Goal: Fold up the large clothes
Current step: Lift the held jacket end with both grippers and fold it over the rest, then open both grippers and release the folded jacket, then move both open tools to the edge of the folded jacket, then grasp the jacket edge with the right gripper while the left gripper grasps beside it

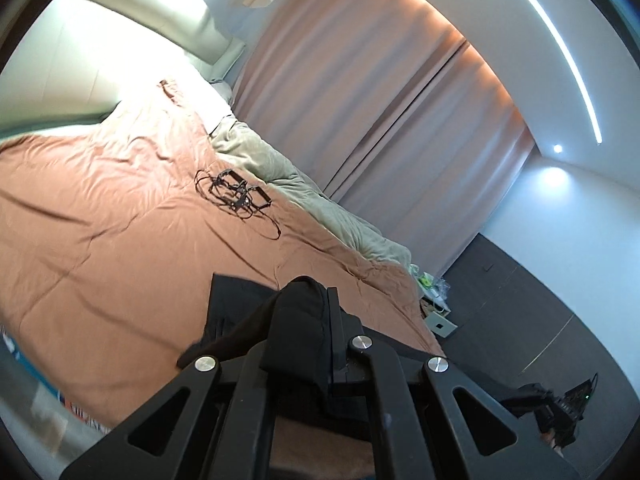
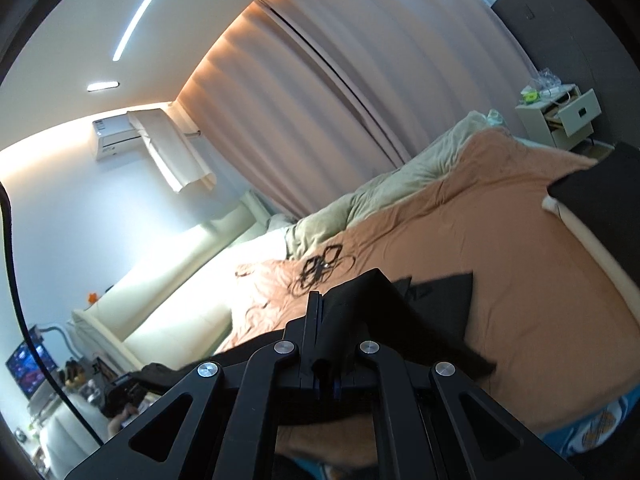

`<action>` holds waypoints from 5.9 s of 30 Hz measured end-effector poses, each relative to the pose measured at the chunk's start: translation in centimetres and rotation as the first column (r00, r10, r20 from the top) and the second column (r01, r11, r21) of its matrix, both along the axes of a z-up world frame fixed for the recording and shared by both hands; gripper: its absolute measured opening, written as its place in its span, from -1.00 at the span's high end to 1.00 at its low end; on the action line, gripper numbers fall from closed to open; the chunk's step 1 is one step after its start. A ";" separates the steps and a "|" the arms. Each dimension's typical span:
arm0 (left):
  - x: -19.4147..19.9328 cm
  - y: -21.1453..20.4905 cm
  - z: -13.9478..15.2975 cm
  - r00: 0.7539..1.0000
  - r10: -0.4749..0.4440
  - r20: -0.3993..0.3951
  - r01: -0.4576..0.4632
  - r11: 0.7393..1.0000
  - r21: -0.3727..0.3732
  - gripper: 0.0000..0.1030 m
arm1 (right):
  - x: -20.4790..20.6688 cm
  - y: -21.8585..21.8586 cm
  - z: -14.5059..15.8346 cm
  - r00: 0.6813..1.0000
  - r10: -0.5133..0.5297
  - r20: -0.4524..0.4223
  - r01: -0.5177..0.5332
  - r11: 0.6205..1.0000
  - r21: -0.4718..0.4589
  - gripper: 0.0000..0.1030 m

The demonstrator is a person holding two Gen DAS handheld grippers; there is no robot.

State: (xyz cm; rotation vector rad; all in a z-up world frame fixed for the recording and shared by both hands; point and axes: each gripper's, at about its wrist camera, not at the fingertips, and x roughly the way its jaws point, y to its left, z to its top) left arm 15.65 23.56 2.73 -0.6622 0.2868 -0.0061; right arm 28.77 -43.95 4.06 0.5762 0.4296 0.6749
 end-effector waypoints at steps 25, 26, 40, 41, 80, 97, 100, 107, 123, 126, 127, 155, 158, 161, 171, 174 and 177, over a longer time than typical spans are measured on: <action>23.9 4.0 -6.2 0.950 0.028 -0.310 -0.008 0.998 0.066 0.91 | 23.1 7.0 -4.6 0.977 -0.073 -0.200 0.038 0.984 -0.175 0.91; 24.7 4.2 -6.8 0.944 0.028 -0.328 -0.007 0.998 0.068 0.91 | 23.9 7.2 -5.1 0.973 -0.077 -0.216 0.037 0.982 -0.184 0.91; 35.6 5.5 -15.4 0.829 0.001 -0.559 0.036 0.998 0.054 0.91 | 31.8 9.8 -12.5 0.908 -0.180 -0.379 0.047 0.941 -0.335 0.87; 36.1 5.6 -15.7 0.819 -0.006 -0.574 0.038 0.998 0.044 0.90 | 32.3 9.8 -12.9 0.902 -0.195 -0.385 0.053 0.936 -0.349 0.85; 16.9 3.7 -18.9 0.782 -0.020 -0.623 0.112 0.988 0.109 -0.22 | 18.3 5.9 -18.4 0.870 -0.152 -0.468 -0.144 0.830 -0.538 -0.68; 9.5 5.5 -21.7 0.776 -0.030 -0.631 0.034 0.999 -0.006 -0.22 | 11.5 2.6 -21.4 0.826 -0.181 -0.533 -0.097 0.887 -0.452 -0.52; 9.2 5.4 -21.2 0.805 -0.076 -0.589 0.051 0.997 -0.060 -0.22 | 10.8 2.6 -21.3 0.833 -0.133 -0.537 -0.095 0.922 -0.376 -0.52; 9.6 4.7 -20.8 0.835 -0.147 -0.530 0.076 0.985 -0.153 -0.22 | 9.6 4.2 -18.9 0.869 -0.107 -0.483 -0.083 0.931 -0.355 -0.52; 12.8 5.2 -24.1 0.840 -0.155 -0.520 0.006 0.961 -0.276 -0.22 | 9.2 18.6 -10.9 0.897 0.126 -0.424 -0.326 0.835 -0.443 -0.08; 13.3 5.1 -24.2 0.854 -0.177 -0.489 0.017 0.950 -0.313 -0.22 | 8.8 21.4 -10.7 0.885 0.169 -0.434 -0.374 0.813 -0.447 -0.08; 13.3 5.0 -24.1 0.862 -0.180 -0.474 0.022 0.947 -0.320 -0.22 | 8.7 22.2 -10.8 0.880 0.181 -0.439 -0.388 0.806 -0.446 -0.08; 14.2 4.1 -23.5 0.850 -0.099 -0.518 -0.031 0.971 -0.238 -0.03 | 15.8 33.1 -20.8 0.849 0.039 -0.527 -0.397 0.704 -0.588 0.64; 14.0 4.1 -23.7 0.851 -0.088 -0.517 -0.046 0.969 -0.241 -0.01 | 17.7 33.3 -20.8 0.850 0.027 -0.527 -0.381 0.721 -0.579 0.64; 13.8 3.8 -23.7 0.850 -0.074 -0.522 -0.055 0.972 -0.226 0.06 | 19.9 33.4 -20.7 0.850 0.017 -0.526 -0.364 0.741 -0.565 0.67; 13.4 3.6 -23.9 0.846 -0.042 -0.531 -0.105 0.964 -0.243 0.16 | 26.6 33.4 -21.1 0.837 -0.001 -0.547 -0.320 0.810 -0.491 0.71; 13.3 3.8 -24.1 0.843 -0.045 -0.536 -0.118 0.957 -0.265 0.16 | 28.3 33.7 -21.3 0.833 -0.009 -0.553 -0.306 0.826 -0.474 0.77; 13.5 3.8 -24.3 0.841 -0.045 -0.539 -0.127 0.952 -0.278 0.16 | 29.6 33.9 -21.5 0.837 -0.025 -0.547 -0.286 0.832 -0.476 0.86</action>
